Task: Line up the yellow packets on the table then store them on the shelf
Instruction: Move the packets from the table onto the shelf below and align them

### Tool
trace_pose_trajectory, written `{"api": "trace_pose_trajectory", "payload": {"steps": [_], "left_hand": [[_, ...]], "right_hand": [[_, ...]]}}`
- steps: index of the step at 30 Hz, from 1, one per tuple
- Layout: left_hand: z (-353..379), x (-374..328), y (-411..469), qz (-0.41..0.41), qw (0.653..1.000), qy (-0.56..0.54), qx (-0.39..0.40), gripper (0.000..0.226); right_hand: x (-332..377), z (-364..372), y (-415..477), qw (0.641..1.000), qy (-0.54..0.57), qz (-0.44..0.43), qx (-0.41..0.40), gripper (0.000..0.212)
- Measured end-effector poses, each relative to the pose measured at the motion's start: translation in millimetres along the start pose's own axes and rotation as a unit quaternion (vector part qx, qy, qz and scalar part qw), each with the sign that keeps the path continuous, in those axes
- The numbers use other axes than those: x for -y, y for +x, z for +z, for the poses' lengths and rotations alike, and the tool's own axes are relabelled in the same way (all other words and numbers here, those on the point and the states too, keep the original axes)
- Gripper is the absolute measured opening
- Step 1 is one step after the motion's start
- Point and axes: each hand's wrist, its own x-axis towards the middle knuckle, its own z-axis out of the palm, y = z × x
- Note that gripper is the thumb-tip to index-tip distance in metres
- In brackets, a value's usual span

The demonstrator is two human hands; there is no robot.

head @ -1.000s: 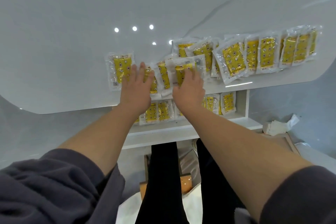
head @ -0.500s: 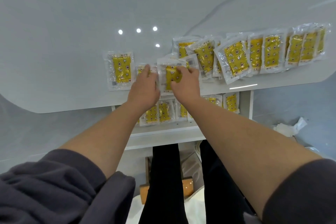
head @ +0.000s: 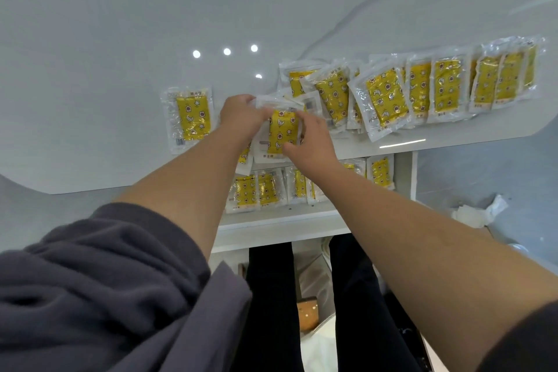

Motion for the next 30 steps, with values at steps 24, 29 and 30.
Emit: {"api": "trace_pose_trajectory", "payload": {"steps": [24,29,30], "left_hand": [[-65,86,11,-0.034,0.959,0.234,-0.159,0.118],[-62,109,2,0.066,0.935,0.304,-0.169,0.093],[-64,112,2,0.094,0.939,0.286,-0.168,0.085]], "right_hand": [[6,50,7,0.92,0.32,0.21,0.08,0.008],[16,65,14,0.919,0.342,0.186,0.059,0.004],[18,68,15,0.925,0.332,0.172,0.064,0.003]]}}
